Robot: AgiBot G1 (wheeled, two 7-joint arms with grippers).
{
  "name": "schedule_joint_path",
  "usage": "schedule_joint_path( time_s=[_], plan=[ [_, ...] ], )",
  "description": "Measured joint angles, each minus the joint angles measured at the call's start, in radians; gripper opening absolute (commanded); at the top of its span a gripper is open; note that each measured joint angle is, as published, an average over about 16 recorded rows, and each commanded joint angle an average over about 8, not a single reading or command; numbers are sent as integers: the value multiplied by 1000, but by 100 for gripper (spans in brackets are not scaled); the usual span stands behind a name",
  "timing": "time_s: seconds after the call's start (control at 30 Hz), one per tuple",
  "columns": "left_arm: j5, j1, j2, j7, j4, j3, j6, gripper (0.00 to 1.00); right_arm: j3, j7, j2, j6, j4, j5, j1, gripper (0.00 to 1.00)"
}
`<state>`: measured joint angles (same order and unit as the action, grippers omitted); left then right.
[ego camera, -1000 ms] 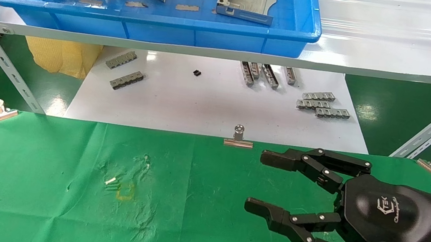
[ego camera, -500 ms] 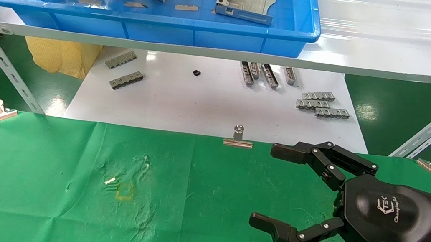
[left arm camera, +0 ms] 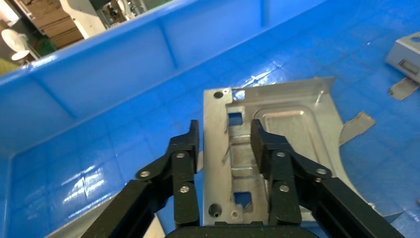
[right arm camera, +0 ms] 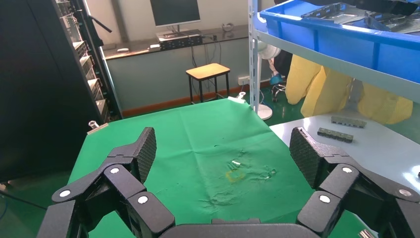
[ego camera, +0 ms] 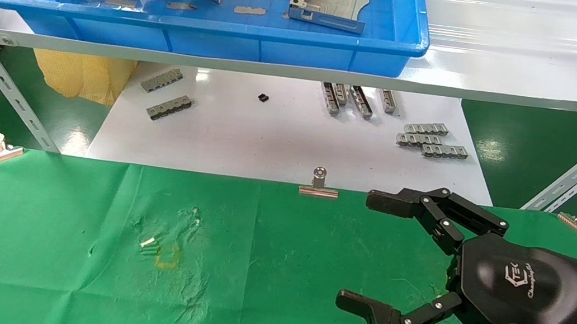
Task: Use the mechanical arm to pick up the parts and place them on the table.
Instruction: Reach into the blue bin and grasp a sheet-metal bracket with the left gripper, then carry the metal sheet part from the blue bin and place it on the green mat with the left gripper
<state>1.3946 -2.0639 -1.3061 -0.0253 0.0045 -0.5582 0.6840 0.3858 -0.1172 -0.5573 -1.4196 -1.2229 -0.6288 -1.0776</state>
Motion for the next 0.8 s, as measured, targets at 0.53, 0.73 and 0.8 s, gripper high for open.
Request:
schedule_joint_path(
  time_s=[0.53,0.73,0.8],
  plan=[
    [-29,-9,16,1,-26,20,30,0,0,0,0,0,0,0,0,100],
    [-58,-13,56,50,-54,39,146,0,0,0,0,0,0,0,0,100],
    [-68,-13,75,75,-65,44,206,0,0,0,0,0,0,0,0,100]
  ],
)
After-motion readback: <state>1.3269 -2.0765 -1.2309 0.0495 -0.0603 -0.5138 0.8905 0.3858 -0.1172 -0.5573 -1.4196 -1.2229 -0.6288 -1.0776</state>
